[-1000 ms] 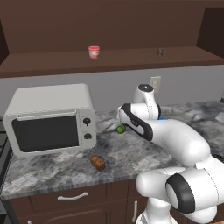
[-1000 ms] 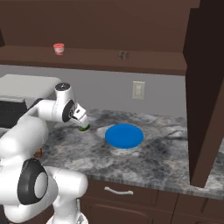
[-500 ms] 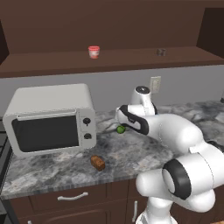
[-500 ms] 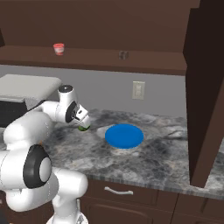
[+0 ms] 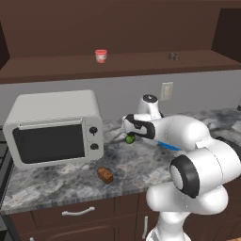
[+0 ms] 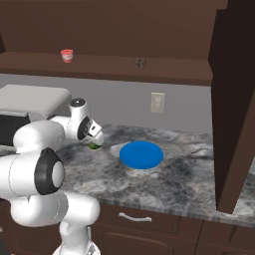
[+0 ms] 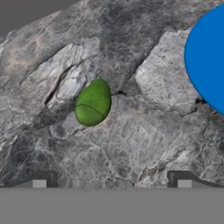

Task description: Pick the avocado and bread from the counter and place them on the plate. Then pick the jam from the cabinet and place it next to the plate. Lastly close the cabinet door.

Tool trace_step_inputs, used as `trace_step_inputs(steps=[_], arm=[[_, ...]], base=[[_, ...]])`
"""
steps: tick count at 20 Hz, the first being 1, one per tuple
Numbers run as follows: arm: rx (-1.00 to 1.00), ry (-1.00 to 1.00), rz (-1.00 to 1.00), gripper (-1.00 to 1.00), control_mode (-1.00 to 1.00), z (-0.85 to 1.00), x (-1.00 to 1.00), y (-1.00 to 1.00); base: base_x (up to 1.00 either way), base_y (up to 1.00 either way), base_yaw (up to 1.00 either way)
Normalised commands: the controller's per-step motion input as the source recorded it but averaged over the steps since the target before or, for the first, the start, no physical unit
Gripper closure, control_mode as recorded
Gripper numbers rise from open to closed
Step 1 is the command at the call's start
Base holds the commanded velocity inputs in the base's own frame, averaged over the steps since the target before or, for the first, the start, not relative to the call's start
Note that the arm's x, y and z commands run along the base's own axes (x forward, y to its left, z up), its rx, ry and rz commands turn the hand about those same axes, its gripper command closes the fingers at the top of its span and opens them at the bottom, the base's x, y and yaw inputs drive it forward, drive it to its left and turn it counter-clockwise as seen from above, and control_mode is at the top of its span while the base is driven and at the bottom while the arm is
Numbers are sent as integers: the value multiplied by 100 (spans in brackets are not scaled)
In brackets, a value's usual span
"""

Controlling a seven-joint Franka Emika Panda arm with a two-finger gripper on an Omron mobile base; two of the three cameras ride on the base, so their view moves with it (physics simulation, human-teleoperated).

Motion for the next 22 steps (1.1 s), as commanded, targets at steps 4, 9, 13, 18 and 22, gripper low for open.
trace_step_inputs(steps=[4,9,13,18,22], arm=[[0,-1,0,-100,-100,-19,25,5],[0,-1,0,-100,-100,-21,24,4],[0,-2,0,-100,-100,-21,24,2],[0,-2,0,-100,-100,-22,25,3],[0,-2,0,-100,-100,-21,25,5]], base=[[0,0,0],[0,0,0],[0,0,0],[0,0,0],[0,0,0]])
